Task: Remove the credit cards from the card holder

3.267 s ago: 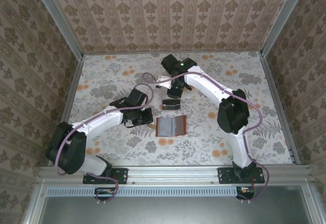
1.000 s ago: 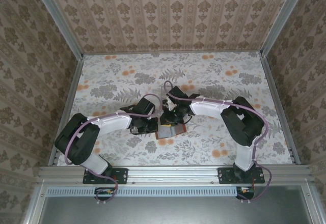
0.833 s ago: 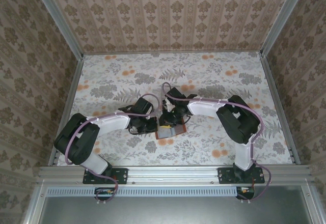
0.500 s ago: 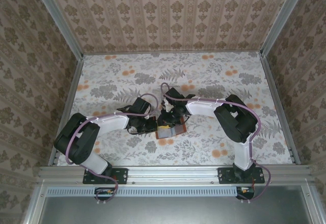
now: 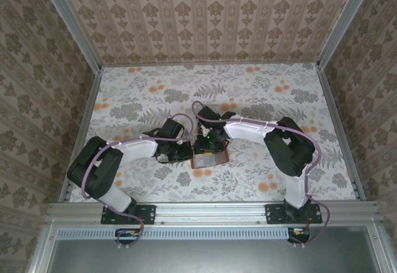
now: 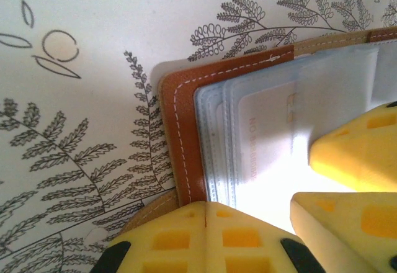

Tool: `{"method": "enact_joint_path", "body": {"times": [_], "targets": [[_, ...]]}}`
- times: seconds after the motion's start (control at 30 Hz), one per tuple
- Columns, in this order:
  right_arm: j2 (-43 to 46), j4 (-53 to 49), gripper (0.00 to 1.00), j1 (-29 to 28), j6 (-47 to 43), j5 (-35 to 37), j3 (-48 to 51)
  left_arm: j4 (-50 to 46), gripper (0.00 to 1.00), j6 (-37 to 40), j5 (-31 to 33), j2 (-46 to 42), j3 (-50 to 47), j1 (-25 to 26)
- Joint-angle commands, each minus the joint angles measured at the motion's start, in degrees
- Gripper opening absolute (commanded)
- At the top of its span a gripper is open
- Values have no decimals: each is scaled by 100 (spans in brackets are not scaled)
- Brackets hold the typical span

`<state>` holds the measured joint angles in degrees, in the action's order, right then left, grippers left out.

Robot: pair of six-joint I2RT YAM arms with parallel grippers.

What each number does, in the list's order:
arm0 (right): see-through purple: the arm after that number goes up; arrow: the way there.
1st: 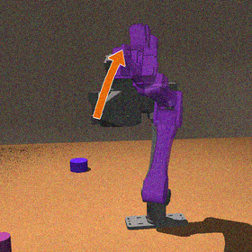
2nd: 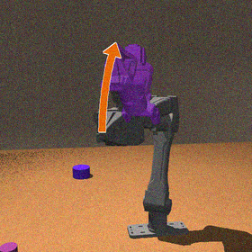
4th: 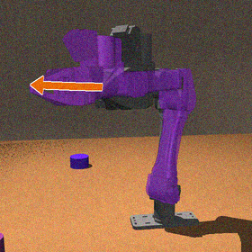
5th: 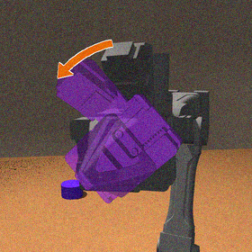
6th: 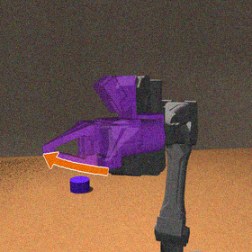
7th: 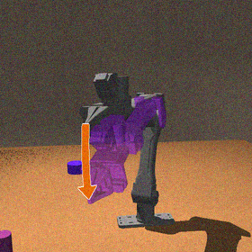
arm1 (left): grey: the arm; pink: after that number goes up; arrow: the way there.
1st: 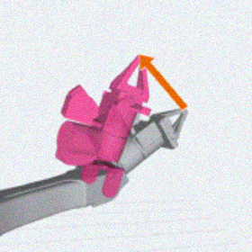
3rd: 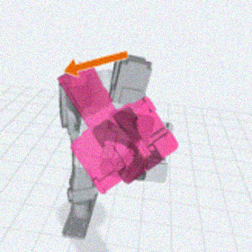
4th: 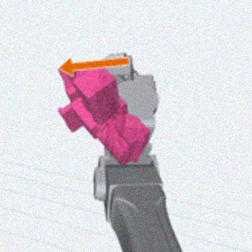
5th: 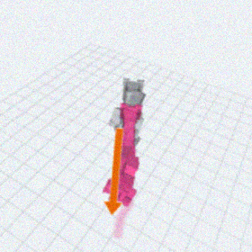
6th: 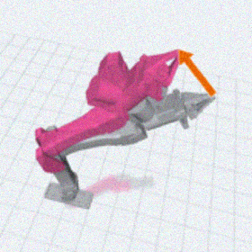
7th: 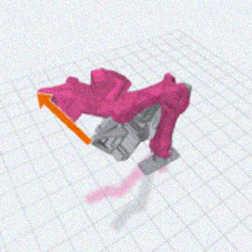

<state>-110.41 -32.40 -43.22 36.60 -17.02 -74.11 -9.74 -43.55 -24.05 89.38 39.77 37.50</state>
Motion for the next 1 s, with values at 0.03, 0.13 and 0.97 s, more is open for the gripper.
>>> {"method": "enact_joint_path", "body": {"times": [0.03, 0.13, 0.97], "targets": [[255, -969, 46, -134, -273, 1062, -236, -11, 1, 16, 26, 210, -48, -9], [276, -1188, 48, -164, -340, 1325, -323, -51, 1, 59, -14, 268, 7, -6], [945, -1415, 16, 4, -398, 1754, 97, -512, 2, 259, 101, 409, 401, 28]]}}
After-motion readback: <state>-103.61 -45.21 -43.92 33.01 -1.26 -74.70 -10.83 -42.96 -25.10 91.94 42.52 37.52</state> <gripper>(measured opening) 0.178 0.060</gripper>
